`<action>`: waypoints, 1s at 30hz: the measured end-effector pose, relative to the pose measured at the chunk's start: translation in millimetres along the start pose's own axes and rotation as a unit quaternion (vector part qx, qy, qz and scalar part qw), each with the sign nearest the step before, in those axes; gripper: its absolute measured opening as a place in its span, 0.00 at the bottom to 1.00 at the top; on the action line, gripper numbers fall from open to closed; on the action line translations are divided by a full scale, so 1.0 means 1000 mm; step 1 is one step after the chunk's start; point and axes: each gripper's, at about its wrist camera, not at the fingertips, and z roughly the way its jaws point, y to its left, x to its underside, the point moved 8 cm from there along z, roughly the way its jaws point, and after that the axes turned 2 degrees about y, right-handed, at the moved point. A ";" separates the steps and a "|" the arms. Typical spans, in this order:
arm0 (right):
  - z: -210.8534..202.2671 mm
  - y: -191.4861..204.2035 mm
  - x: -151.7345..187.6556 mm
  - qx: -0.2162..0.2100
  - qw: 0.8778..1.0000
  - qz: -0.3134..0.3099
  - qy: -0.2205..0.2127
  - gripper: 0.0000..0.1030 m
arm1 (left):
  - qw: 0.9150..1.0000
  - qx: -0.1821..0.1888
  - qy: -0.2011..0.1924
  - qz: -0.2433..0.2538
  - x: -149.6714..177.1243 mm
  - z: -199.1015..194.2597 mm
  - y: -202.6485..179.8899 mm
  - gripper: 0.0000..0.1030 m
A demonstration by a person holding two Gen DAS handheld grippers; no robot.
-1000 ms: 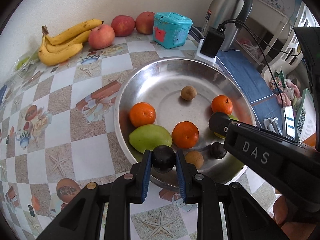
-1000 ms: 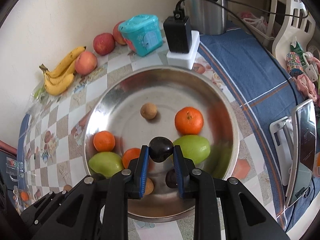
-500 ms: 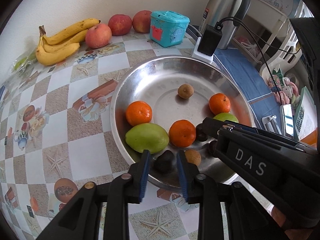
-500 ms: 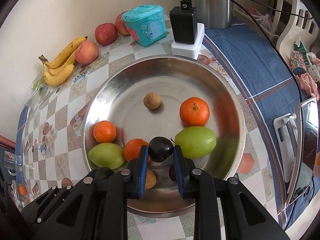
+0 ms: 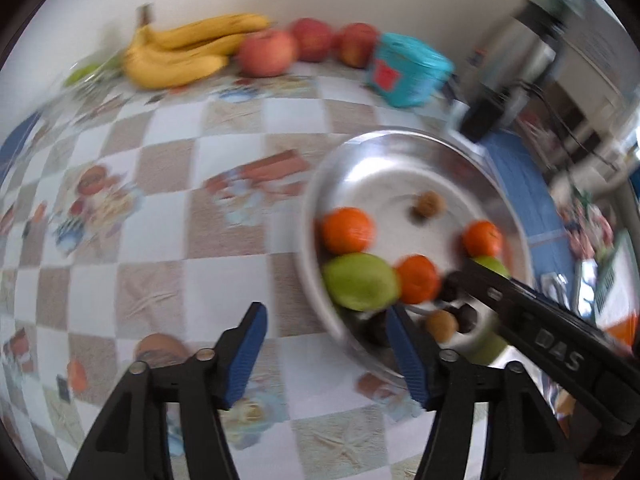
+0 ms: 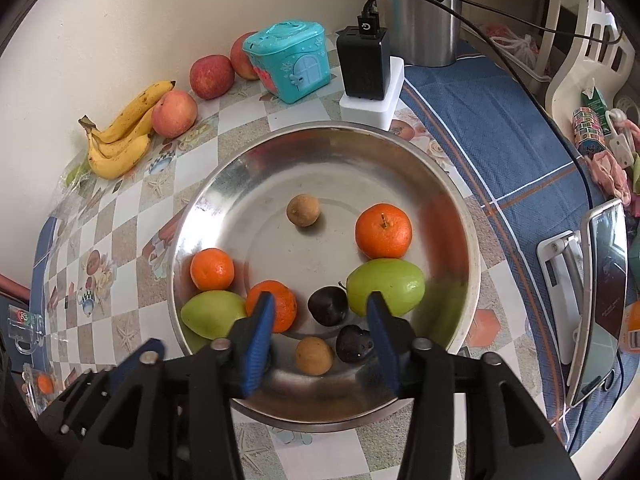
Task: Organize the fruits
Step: 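Lower the plums into the bowl and open both grippers to release them, then withdraw both open grippers from the bowl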
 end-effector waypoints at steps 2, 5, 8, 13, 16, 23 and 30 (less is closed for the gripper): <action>0.001 0.000 0.001 0.001 1.000 0.002 0.003 0.49 | 0.999 -0.019 -0.001 -0.028 -0.003 0.000 0.018 0.78; 0.002 0.001 0.002 0.002 1.000 0.001 0.005 0.55 | 0.996 -0.057 -0.006 -0.063 -0.007 -0.001 0.048 0.91; 0.001 0.006 0.002 0.002 1.000 -0.008 0.003 0.60 | 0.992 -0.091 -0.012 -0.085 -0.008 -0.004 0.074 0.98; 0.000 0.020 0.004 -0.004 1.000 -0.025 0.001 0.62 | 0.987 -0.125 -0.019 -0.094 -0.013 -0.008 0.104 0.99; 0.000 0.029 0.006 -0.003 0.999 -0.039 -0.002 0.74 | 0.986 -0.132 -0.027 -0.101 -0.014 -0.012 0.115 1.00; 0.000 0.044 0.009 -0.005 0.999 -0.053 -0.008 0.83 | 0.982 -0.165 -0.041 -0.084 -0.018 -0.009 0.127 1.00; 0.004 0.055 0.012 -0.001 0.997 -0.075 -0.008 0.85 | 0.981 -0.172 -0.036 -0.083 -0.017 -0.004 0.133 1.00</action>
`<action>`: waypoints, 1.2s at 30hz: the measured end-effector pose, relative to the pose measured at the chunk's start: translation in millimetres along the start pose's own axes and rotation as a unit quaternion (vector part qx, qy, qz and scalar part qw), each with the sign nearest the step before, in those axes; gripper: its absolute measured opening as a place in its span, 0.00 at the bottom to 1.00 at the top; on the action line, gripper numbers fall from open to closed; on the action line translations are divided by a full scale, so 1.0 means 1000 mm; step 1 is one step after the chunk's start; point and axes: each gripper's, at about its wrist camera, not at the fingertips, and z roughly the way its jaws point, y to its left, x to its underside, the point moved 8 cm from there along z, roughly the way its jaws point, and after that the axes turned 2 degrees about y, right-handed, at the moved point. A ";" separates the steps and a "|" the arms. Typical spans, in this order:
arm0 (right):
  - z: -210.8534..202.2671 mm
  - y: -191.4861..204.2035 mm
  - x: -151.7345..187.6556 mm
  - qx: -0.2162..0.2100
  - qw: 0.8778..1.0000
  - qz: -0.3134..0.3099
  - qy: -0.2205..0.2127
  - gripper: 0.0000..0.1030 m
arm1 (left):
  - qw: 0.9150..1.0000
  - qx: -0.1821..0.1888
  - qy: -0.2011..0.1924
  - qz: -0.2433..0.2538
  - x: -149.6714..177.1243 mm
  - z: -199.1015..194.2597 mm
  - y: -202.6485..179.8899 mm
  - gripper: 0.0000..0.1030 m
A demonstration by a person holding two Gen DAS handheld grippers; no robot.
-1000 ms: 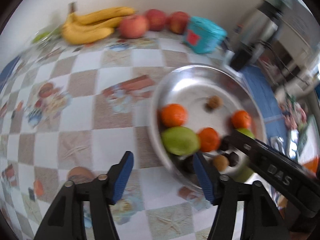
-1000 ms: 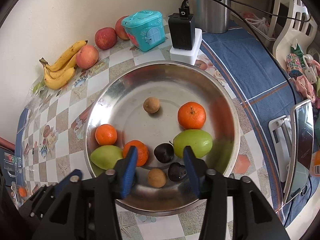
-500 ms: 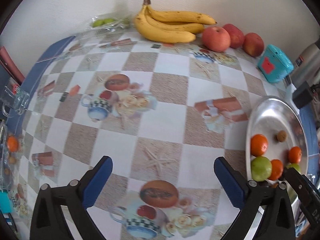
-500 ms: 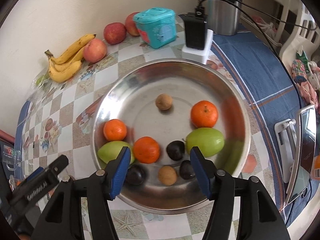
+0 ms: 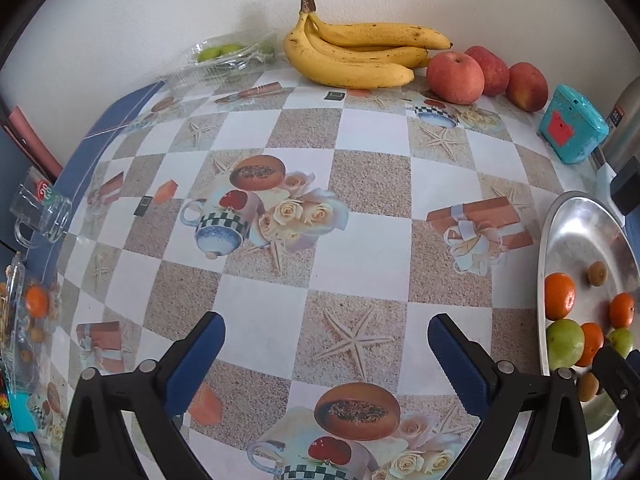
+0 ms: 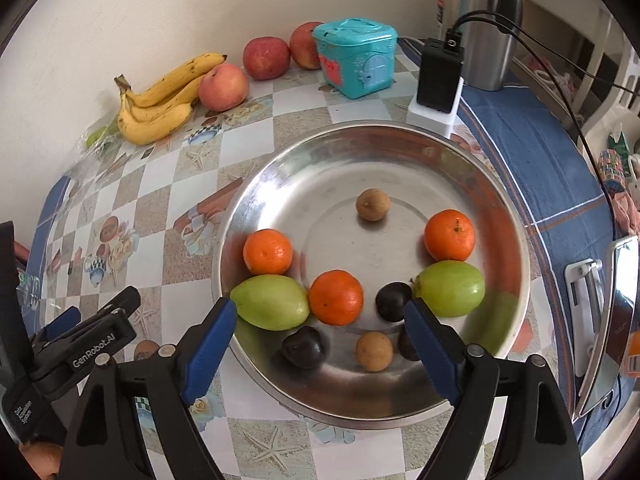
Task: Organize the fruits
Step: 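Withdraw both open grippers from the bowl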
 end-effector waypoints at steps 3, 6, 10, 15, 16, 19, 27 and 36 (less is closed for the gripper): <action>0.001 0.004 0.000 0.001 1.000 -0.006 -0.003 0.87 | 1.000 -0.021 0.003 -0.003 0.002 0.001 0.004 1.00; 0.002 0.007 0.001 0.003 1.000 -0.012 -0.005 0.87 | 0.999 -0.047 0.013 0.002 0.006 0.006 0.010 1.00; 0.005 0.012 0.004 0.005 1.000 -0.017 -0.003 0.87 | 0.998 -0.054 0.032 -0.001 0.015 0.013 0.017 1.00; 0.009 0.022 0.009 0.003 1.000 -0.028 0.003 0.87 | 0.998 -0.047 0.043 -0.006 0.026 0.014 0.022 1.00; 0.010 0.024 0.010 0.003 1.000 -0.028 0.003 0.87 | 0.998 -0.046 0.042 -0.007 0.027 0.014 0.023 1.00; 0.010 0.026 0.016 0.006 1.000 -0.030 0.006 0.87 | 0.998 -0.044 0.044 -0.014 0.034 0.010 0.027 1.00; 0.004 0.025 0.035 0.016 0.999 -0.039 0.006 0.87 | 0.998 -0.038 0.046 -0.015 0.054 -0.003 0.032 1.00; -0.007 0.022 0.056 0.020 0.999 -0.042 0.000 0.87 | 0.998 -0.028 0.056 -0.021 0.069 -0.016 0.039 1.00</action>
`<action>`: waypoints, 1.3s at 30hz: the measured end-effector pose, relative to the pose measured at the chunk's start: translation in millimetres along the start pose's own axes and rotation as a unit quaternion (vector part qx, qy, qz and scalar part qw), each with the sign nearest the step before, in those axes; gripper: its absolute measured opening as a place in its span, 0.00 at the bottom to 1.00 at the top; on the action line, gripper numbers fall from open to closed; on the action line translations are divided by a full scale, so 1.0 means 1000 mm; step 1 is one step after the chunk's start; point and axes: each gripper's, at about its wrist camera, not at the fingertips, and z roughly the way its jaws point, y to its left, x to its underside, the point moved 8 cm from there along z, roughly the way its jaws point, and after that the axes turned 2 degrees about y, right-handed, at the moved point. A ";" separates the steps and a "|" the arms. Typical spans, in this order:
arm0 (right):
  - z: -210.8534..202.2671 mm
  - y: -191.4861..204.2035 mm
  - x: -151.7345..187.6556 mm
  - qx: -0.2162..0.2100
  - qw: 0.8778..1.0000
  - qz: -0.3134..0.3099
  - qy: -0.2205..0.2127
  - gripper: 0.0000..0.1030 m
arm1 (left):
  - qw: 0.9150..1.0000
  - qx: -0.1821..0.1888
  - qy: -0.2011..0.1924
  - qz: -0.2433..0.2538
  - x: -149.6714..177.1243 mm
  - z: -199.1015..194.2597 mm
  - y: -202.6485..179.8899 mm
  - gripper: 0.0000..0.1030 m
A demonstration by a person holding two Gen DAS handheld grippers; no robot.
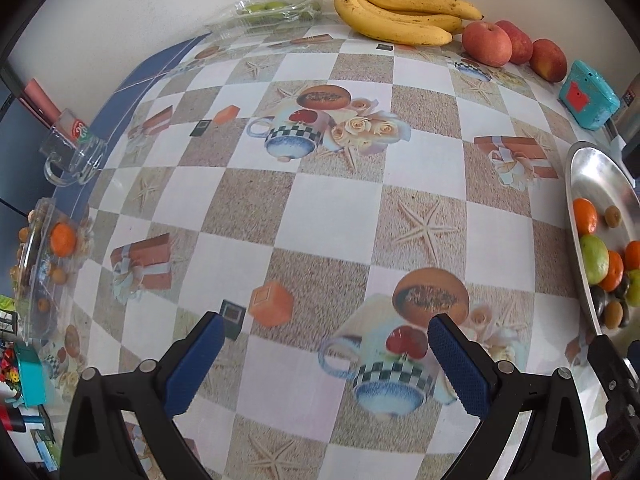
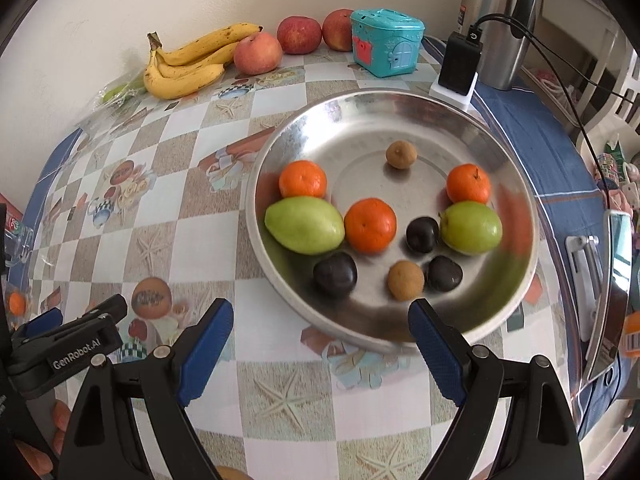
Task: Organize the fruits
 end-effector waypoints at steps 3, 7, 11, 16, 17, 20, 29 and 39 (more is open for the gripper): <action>-0.003 0.000 0.005 0.003 1.000 -0.001 -0.002 0.87 | 1.000 0.003 -0.001 0.002 0.004 -0.005 0.000 1.00; -0.007 -0.001 0.011 0.002 1.000 0.000 -0.006 0.87 | 1.000 0.011 -0.005 0.003 0.007 -0.013 0.001 1.00; -0.010 -0.002 0.016 0.005 1.000 -0.001 -0.007 0.87 | 1.000 0.011 -0.007 0.007 0.013 -0.020 0.003 1.00; -0.016 -0.004 0.022 0.006 1.000 0.002 -0.013 0.87 | 1.000 0.014 -0.010 0.011 0.020 -0.029 0.005 1.00; -0.017 -0.004 0.022 0.006 1.000 0.003 -0.014 0.87 | 1.000 0.013 -0.011 0.012 0.021 -0.030 0.006 1.00; -0.021 -0.005 0.024 0.006 1.000 0.001 -0.019 0.87 | 1.000 0.017 -0.012 0.014 0.025 -0.034 0.006 1.00; -0.029 -0.009 0.024 0.008 1.000 0.003 -0.027 0.87 | 1.000 0.027 -0.004 0.016 0.028 -0.036 0.005 1.00; -0.023 -0.013 0.025 0.018 1.000 0.004 -0.017 0.87 | 0.999 0.028 0.013 0.023 0.031 -0.030 0.000 1.00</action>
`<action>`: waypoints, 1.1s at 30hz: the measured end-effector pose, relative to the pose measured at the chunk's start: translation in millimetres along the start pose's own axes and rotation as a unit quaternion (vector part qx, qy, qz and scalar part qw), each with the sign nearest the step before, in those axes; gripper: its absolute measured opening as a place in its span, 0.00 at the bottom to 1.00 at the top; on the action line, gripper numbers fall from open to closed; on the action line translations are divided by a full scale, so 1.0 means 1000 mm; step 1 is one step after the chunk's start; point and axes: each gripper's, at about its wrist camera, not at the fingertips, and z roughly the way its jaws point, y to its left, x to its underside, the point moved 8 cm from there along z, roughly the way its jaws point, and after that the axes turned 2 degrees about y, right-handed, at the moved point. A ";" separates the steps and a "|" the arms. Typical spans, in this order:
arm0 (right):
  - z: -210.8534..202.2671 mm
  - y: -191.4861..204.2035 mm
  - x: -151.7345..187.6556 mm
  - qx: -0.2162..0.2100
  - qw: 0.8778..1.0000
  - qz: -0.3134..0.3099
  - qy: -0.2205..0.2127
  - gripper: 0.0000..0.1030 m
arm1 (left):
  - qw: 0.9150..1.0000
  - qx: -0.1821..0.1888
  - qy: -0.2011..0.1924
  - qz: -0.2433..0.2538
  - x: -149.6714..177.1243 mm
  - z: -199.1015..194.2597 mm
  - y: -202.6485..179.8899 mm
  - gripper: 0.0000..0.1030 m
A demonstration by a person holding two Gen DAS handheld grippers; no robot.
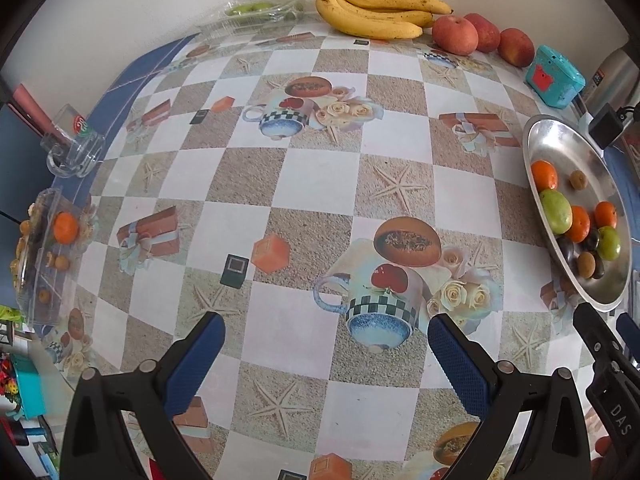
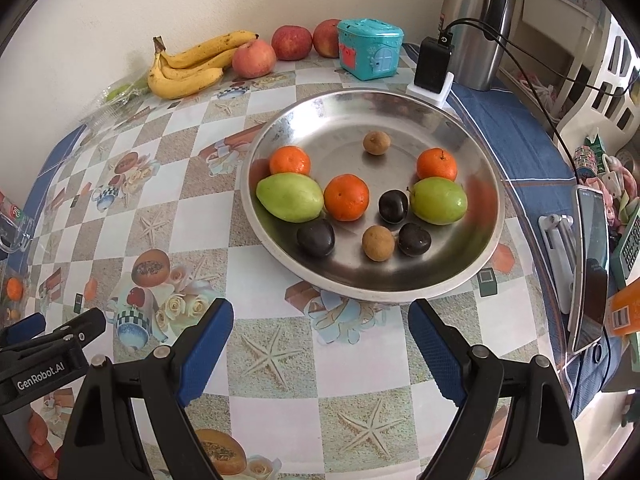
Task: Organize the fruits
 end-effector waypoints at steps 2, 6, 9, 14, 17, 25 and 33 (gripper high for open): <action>0.000 -0.001 0.000 0.001 1.000 0.002 0.000 0.87 | 1.000 -0.001 0.001 0.000 0.000 0.000 0.000 1.00; 0.000 -0.002 0.001 0.003 1.000 0.005 0.000 0.87 | 1.000 0.001 -0.003 -0.002 -0.001 -0.001 0.000 1.00; 0.001 -0.002 0.001 0.004 1.000 0.005 0.002 0.87 | 1.000 0.000 -0.002 -0.003 -0.001 -0.001 0.001 1.00; 0.001 -0.003 0.001 0.006 1.000 0.006 0.002 0.87 | 1.000 -0.001 -0.005 -0.007 -0.002 -0.002 0.003 1.00; 0.002 -0.004 0.002 0.008 1.000 0.008 0.004 0.87 | 1.000 -0.001 -0.006 -0.007 -0.002 -0.003 0.003 1.00; 0.002 -0.005 0.002 0.009 1.000 0.010 0.005 0.87 | 1.000 0.002 -0.006 -0.007 -0.003 -0.003 0.003 1.00; 0.002 -0.005 0.003 0.012 1.000 0.009 0.006 0.87 | 1.000 0.003 -0.009 -0.001 -0.003 -0.004 0.002 1.00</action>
